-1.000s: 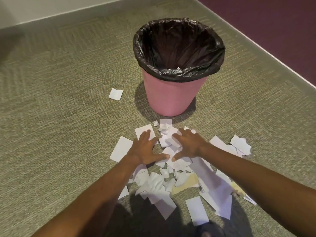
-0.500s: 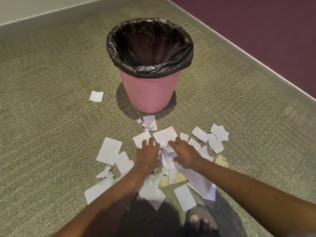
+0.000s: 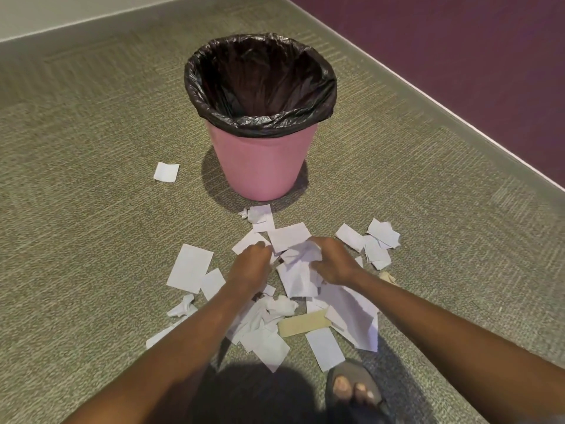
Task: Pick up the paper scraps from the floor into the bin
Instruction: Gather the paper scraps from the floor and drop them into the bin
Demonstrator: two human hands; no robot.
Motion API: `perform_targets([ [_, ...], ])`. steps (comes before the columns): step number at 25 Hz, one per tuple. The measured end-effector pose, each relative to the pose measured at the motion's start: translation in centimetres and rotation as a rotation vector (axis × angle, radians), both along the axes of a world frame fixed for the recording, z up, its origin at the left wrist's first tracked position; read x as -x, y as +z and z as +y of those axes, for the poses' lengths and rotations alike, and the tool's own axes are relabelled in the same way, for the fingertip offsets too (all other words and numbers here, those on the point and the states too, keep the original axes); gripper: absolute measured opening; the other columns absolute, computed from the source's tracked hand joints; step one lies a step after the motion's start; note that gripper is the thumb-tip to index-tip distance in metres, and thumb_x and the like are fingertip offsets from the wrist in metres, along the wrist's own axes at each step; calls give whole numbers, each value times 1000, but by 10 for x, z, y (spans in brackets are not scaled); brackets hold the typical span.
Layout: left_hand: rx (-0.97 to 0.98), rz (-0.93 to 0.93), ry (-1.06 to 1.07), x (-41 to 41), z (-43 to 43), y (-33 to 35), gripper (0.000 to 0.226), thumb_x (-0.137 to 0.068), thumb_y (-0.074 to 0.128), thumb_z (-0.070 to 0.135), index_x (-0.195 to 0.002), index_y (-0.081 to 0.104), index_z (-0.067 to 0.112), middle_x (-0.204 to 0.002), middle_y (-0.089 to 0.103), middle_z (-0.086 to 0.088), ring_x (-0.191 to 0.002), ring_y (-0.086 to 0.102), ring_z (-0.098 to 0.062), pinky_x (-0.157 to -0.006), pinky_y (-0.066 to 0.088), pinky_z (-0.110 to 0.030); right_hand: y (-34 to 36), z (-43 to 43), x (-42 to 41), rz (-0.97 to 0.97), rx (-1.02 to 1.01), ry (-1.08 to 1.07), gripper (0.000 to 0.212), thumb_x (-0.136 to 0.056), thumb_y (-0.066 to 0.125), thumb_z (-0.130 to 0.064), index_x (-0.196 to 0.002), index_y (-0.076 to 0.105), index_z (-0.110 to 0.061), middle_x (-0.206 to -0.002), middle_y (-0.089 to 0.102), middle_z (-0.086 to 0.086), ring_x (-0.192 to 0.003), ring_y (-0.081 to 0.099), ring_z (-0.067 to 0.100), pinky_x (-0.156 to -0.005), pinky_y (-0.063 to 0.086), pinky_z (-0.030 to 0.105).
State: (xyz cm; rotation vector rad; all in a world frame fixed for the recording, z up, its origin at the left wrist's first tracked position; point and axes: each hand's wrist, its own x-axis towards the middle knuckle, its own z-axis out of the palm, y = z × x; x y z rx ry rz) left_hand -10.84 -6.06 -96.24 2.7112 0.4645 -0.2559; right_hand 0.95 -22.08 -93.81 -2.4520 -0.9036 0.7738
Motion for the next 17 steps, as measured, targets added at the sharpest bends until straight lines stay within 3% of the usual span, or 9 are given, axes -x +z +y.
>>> perform_targets([
  [2,-10,-27,-14,-8,-3,2,24,-88,58,9,-112,55,7,-115,54,-12,-105,56,-32,-74,49,-40,5,-3,-12,-37,13,-69,49,-81,59,9,-128,61,-8,-120,68,14,-107,63,29,-81,51,30],
  [4,5,62,-99,-19,-5,-2,58,-84,67,20,-135,40,15,-141,38,-14,-127,41,-35,-92,46,-45,3,-10,-25,-87,55,-116,48,-83,58,5,-128,60,-12,-122,66,15,-113,61,34,-89,54,40],
  [5,46,140,-142,-23,-6,-5,81,-80,73,29,-146,26,22,-154,21,-15,-139,26,-37,-103,38,-53,2,-12,-30,-98,71,-121,44,-84,61,0,-126,61,-13,-122,66,14,-114,60,35,-90,52,42],
  [7,83,263,-223,-34,-8,-13,114,-69,80,48,-152,2,35,-161,-12,-13,-148,-6,-37,-111,18,-65,-2,-17,-35,-77,137,-76,46,-83,74,-26,-126,59,-17,-125,60,13,-117,56,35,-92,49,42],
  [8,51,291,-263,-39,-9,-19,121,-63,80,57,-151,-2,38,-160,-21,-12,-147,-15,-37,-111,13,-68,-6,-20,-35,-44,210,-33,64,-78,78,-42,-133,53,-20,-133,53,13,-124,51,36,-96,47,44],
  [10,-64,325,-335,-47,-12,-27,123,-57,77,67,-151,3,38,-158,-26,-15,-146,-18,-40,-111,10,-71,-15,-23,-29,34,388,60,107,-67,77,-63,-152,24,-26,-159,22,12,-144,26,37,-111,33,55],
  [12,-144,370,-375,-53,-15,-29,118,-57,76,68,-150,12,35,-158,-24,-17,-146,-17,-42,-110,10,-72,-28,-25,-16,-19,501,154,126,-62,73,-72,-156,-1,-30,-164,-4,9,-149,6,37,-115,21,62],
  [14,-178,373,-391,-55,-19,-27,110,-61,77,63,-149,21,31,-160,-15,-18,-146,-11,-45,-110,15,-71,-37,-26,-3,-132,501,199,123,-66,71,-71,-155,-4,-29,-164,-4,11,-148,7,39,-111,25,62],
  [17,-192,282,-414,-50,-28,-21,90,-69,78,51,-144,33,29,-157,12,-17,-143,11,-45,-109,28,-61,-42,-30,12,-238,377,184,97,-79,71,-53,-152,17,-21,-152,24,16,-132,32,41,-96,45,52],
])
